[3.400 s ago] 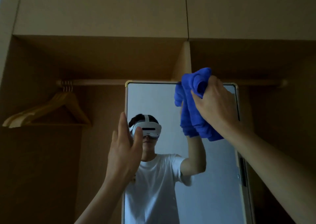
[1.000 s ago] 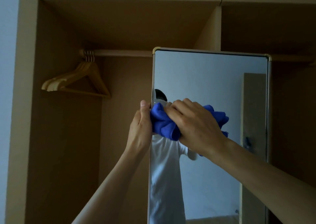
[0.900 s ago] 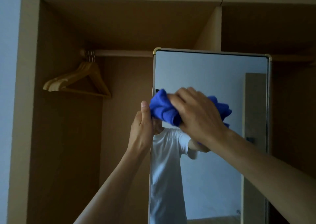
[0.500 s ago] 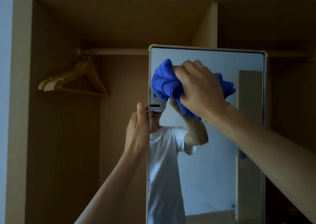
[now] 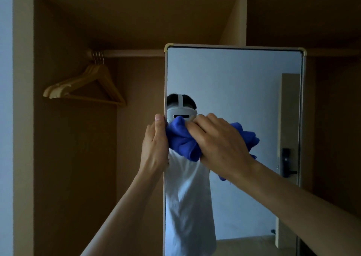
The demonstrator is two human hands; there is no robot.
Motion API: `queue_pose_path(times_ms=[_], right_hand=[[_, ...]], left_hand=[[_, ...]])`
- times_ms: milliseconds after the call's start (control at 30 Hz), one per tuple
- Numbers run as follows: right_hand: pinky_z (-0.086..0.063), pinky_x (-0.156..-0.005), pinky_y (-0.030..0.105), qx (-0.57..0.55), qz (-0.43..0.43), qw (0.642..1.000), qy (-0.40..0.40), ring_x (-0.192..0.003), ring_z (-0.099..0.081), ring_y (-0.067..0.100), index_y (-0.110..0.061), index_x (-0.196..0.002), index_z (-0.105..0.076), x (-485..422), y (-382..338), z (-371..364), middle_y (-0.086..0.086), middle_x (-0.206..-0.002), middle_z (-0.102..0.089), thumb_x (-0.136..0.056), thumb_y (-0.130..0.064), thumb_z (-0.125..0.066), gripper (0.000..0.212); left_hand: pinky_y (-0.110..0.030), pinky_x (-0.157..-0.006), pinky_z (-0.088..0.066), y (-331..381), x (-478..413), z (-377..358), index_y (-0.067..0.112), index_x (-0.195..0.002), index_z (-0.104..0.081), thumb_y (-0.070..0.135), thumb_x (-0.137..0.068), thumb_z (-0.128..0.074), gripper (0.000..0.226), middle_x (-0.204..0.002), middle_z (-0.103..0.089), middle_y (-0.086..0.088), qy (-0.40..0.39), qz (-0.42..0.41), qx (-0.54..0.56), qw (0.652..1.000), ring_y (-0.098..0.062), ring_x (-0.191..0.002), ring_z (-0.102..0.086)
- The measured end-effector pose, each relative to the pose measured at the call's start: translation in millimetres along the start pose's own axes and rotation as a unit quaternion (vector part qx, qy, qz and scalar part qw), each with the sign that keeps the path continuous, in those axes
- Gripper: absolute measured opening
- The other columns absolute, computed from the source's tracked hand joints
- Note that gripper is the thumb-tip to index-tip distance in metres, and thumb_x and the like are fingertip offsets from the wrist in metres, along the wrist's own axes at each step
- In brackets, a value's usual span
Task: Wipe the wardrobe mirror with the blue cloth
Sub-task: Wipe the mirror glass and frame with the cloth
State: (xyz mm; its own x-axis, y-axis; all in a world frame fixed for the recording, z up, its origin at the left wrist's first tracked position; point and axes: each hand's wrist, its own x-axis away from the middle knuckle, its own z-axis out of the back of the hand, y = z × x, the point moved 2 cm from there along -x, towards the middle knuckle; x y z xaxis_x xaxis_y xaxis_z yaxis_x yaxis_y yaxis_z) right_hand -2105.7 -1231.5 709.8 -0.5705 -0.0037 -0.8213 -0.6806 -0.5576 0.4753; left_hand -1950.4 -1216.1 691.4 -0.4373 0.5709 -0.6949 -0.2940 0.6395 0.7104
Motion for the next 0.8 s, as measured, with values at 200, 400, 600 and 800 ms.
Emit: queue_pose_path(times_ms=[200, 400, 600, 800], right_hand=[[-0.035, -0.068, 0.038, 0.061, -0.061, 0.995, 0.054, -0.084, -0.054, 0.033, -0.009, -0.111, -0.060, -45, 58, 33, 0.012, -0.091, -0.059, -0.079, -0.013, -0.066, 0.033], [-0.042, -0.079, 0.047, 0.103, -0.064, 0.991, 0.057, -0.094, -0.054, 0.035, -0.012, -0.115, -0.057, -69, 90, 50, 0.012, -0.101, -0.061, -0.083, -0.017, -0.064, 0.034], [-0.039, -0.072, 0.040, 0.062, -0.006, 0.997, 0.054, -0.084, -0.051, 0.029, -0.012, -0.115, -0.061, -25, 76, 32, 0.006, -0.094, -0.061, -0.075, -0.013, -0.066, 0.040], [-0.039, -0.071, 0.037, 0.036, 0.058, 0.997, 0.022, -0.080, -0.052, 0.025, -0.012, -0.111, -0.063, 27, 58, 11, 0.004, -0.092, -0.062, -0.075, -0.002, -0.062, 0.038]], left_hand=[[-0.048, -0.065, -0.047, 5, 7, -3, -0.006, -0.086, -0.054, 0.051, -0.109, -0.026, 0.067, -0.079, -0.058, -0.033, 0.013, -0.034, 0.005, 0.999, -0.042, -0.065, -0.055], [-0.056, -0.077, -0.054, -6, 9, -6, 0.011, -0.087, -0.061, 0.063, -0.102, -0.036, 0.059, -0.094, -0.068, -0.023, 0.046, 0.022, 0.010, 0.999, -0.046, -0.087, -0.066], [-0.057, -0.099, -0.052, -14, 9, -8, 0.024, -0.101, -0.068, 0.056, -0.104, -0.037, 0.044, -0.106, -0.071, -0.006, 0.077, 0.031, -0.010, 0.996, -0.024, -0.104, -0.068], [-0.039, -0.085, -0.050, -22, 11, -10, 0.020, -0.103, -0.067, 0.032, -0.108, -0.046, 0.024, -0.106, -0.064, -0.003, 0.078, 0.004, -0.071, 0.994, -0.017, -0.098, -0.062]])
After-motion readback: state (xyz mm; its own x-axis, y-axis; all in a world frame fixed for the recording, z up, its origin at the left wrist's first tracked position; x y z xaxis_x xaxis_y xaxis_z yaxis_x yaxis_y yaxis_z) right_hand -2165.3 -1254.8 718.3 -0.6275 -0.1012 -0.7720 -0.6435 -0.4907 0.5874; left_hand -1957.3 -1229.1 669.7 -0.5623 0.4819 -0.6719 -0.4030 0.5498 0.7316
